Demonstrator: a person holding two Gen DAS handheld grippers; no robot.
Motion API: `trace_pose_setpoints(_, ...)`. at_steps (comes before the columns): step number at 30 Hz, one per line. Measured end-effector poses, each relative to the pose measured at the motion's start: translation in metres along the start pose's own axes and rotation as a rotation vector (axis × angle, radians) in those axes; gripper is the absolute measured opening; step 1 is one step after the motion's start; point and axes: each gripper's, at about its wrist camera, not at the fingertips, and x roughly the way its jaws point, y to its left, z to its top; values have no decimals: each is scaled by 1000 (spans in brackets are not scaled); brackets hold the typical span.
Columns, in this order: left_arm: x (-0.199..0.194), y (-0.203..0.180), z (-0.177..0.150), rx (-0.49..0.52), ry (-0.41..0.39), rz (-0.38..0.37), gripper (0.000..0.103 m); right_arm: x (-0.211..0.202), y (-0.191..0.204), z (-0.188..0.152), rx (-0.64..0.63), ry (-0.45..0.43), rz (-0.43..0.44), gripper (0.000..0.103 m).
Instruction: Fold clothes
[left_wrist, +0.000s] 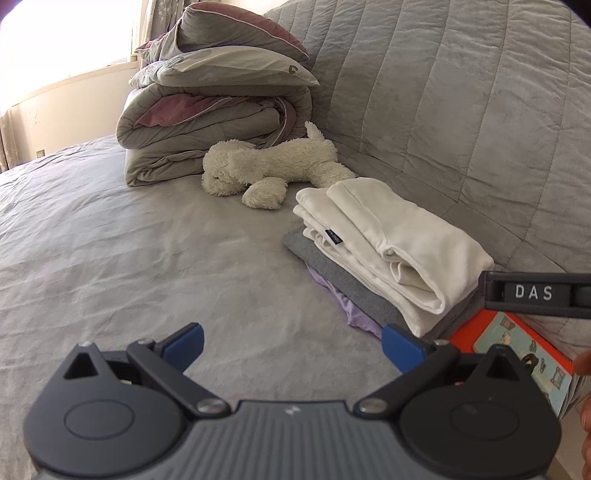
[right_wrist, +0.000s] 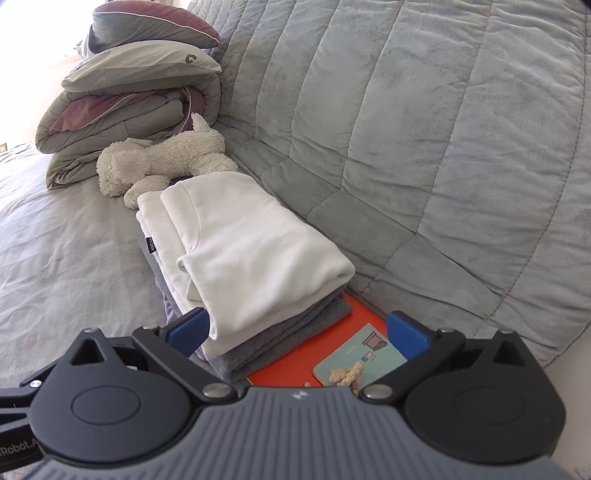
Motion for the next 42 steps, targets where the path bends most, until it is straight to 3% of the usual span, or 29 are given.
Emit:
trace_pose_setpoints(10, -1, 4, 1, -5, 2, 33, 102, -3, 7, 0, -40, -13, 26, 103)
trace_pose_setpoints(42, 5, 8, -1, 1, 3, 17, 102, 0, 24, -1, -88, -12, 35, 103)
